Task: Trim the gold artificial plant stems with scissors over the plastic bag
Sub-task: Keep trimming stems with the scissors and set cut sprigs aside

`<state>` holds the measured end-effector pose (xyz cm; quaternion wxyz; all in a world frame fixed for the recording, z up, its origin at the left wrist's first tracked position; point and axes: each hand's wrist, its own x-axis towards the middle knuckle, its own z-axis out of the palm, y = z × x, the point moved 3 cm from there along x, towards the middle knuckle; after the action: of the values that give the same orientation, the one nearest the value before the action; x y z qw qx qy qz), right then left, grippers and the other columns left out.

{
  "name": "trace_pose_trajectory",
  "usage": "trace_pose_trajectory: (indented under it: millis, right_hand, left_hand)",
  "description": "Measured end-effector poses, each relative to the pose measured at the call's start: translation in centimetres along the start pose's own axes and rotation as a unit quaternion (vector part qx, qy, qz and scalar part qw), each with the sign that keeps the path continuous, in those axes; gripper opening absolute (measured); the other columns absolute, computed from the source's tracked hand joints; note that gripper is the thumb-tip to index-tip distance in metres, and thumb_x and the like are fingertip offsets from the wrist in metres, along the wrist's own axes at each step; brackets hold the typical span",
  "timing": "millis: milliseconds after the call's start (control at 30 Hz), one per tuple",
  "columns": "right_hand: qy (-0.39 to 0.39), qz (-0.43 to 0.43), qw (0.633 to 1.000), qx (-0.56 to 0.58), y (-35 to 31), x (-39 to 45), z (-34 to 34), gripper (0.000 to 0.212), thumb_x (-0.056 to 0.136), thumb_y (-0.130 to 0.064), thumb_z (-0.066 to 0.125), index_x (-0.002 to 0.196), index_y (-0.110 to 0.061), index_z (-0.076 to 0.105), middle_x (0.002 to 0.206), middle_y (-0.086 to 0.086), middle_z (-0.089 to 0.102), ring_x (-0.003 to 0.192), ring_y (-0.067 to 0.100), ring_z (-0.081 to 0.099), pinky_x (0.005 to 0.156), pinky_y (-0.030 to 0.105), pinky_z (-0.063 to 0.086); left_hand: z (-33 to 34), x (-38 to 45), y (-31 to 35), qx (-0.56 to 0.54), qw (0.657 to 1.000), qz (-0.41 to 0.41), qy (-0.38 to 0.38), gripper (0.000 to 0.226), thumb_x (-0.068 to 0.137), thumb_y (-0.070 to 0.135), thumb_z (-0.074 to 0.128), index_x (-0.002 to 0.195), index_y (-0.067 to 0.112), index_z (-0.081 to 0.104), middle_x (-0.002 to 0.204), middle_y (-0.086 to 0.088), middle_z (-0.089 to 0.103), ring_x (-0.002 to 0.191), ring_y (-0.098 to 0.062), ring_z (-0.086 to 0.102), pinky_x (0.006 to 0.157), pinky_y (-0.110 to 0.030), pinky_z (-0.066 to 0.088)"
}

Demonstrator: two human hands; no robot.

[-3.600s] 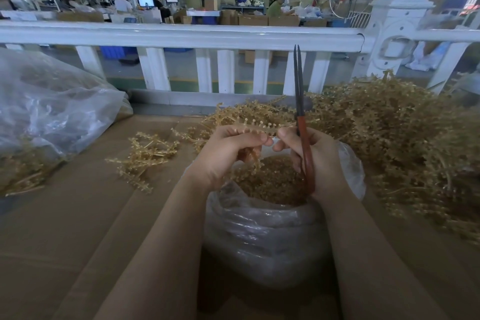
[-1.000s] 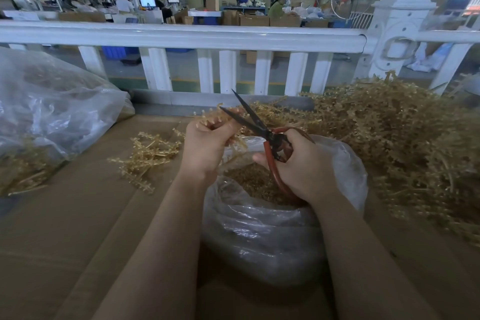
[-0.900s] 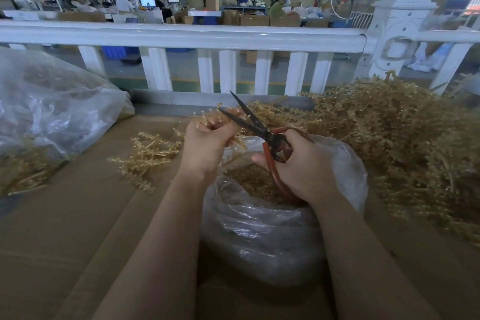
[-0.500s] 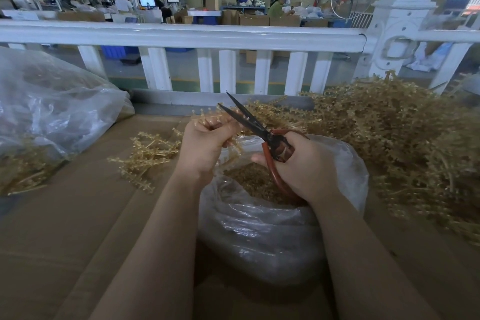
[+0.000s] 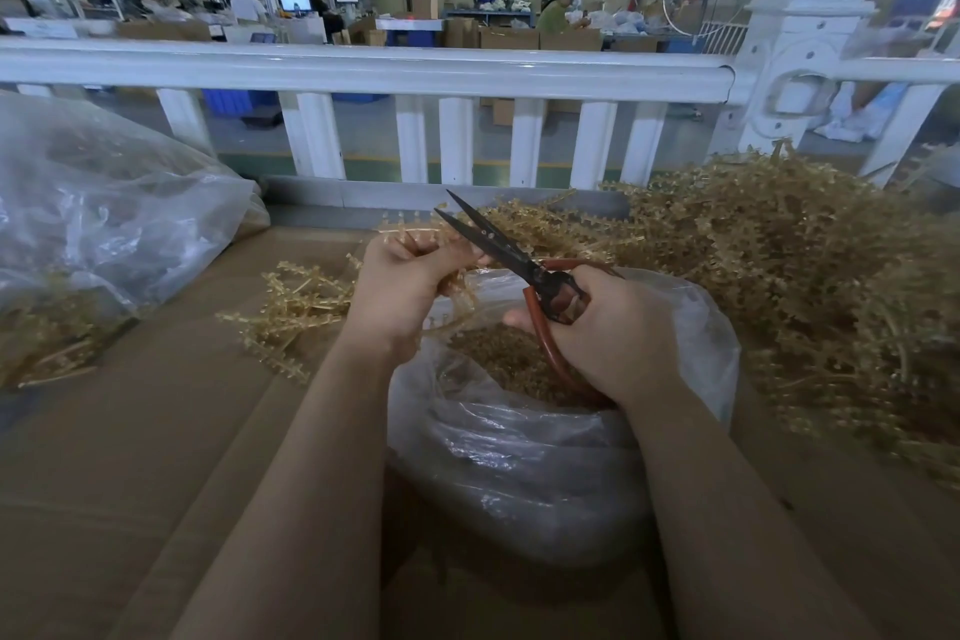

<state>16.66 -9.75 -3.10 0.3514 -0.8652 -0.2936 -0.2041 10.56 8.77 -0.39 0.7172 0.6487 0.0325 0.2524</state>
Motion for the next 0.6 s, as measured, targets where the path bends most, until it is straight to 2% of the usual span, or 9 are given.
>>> trace_pose_trajectory:
  millis: [100,167,267,400,533,600]
  right_hand:
    - [0.012,-0.01,1.0,-0.011,0.03,-0.02,-0.08,0.046,0.074,-0.08,0.061,0.094,-0.038,0.065,0.072,-0.023,0.06,0.069,-0.003,0.055,0.061,0.007,0.036]
    - [0.013,-0.014,1.0,-0.01,-0.07,-0.02,-0.14,0.05,0.073,-0.082,0.058,0.096,-0.038,0.065,0.073,-0.024,0.059,0.071,-0.003,0.054,0.062,0.008,0.037]
    - [0.014,-0.014,1.0,-0.011,-0.2,0.0,-0.2,0.05,0.071,-0.084,0.055,0.093,-0.039,0.063,0.07,-0.029,0.052,0.068,-0.012,0.049,0.059,0.007,0.034]
    - [0.015,-0.019,1.0,-0.02,-0.2,0.01,-0.13,0.046,0.07,-0.086,0.052,0.089,-0.043,0.057,0.067,-0.031,0.049,0.067,-0.017,0.045,0.057,0.009,0.034]
    - [0.016,-0.022,1.0,-0.012,-0.03,0.01,0.1,0.052,0.07,-0.087,0.052,0.09,-0.041,0.062,0.069,-0.028,0.054,0.066,-0.011,0.049,0.059,0.01,0.038]
    - [0.012,-0.024,1.0,-0.01,0.08,0.01,0.2,0.05,0.071,-0.088,0.052,0.088,-0.041,0.061,0.069,-0.026,0.055,0.067,-0.01,0.051,0.058,0.011,0.038]
  left_hand:
    - [-0.08,0.04,0.1,0.017,1.0,0.005,-0.007,0.02,0.08,-0.001,0.075,0.073,0.017,0.08,0.081,-0.012,0.076,0.079,-0.036,0.065,0.076,-0.051,0.052]
    - [-0.06,0.03,0.12,0.037,0.999,0.007,-0.012,0.022,0.078,-0.002,0.075,0.072,0.019,0.08,0.081,-0.013,0.075,0.079,-0.036,0.063,0.072,-0.045,0.05]
    - [-0.02,0.0,0.18,0.054,0.998,0.009,-0.026,0.02,0.077,-0.003,0.077,0.072,0.017,0.08,0.083,-0.012,0.076,0.078,-0.035,0.065,0.067,-0.038,0.05]
    - [-0.12,-0.09,0.5,0.076,0.996,0.02,-0.036,0.02,0.079,0.0,0.077,0.073,0.019,0.079,0.08,-0.008,0.076,0.068,-0.025,0.063,0.057,-0.027,0.05]
    - [-0.31,-0.1,0.48,0.082,0.996,0.021,-0.037,0.019,0.081,0.001,0.076,0.075,0.018,0.079,0.081,-0.011,0.076,0.068,-0.032,0.061,0.061,-0.034,0.05]
    - [-0.38,0.02,0.37,0.081,0.996,0.021,-0.034,0.017,0.081,0.0,0.076,0.076,0.016,0.08,0.084,-0.016,0.075,0.077,-0.049,0.062,0.07,-0.047,0.053]
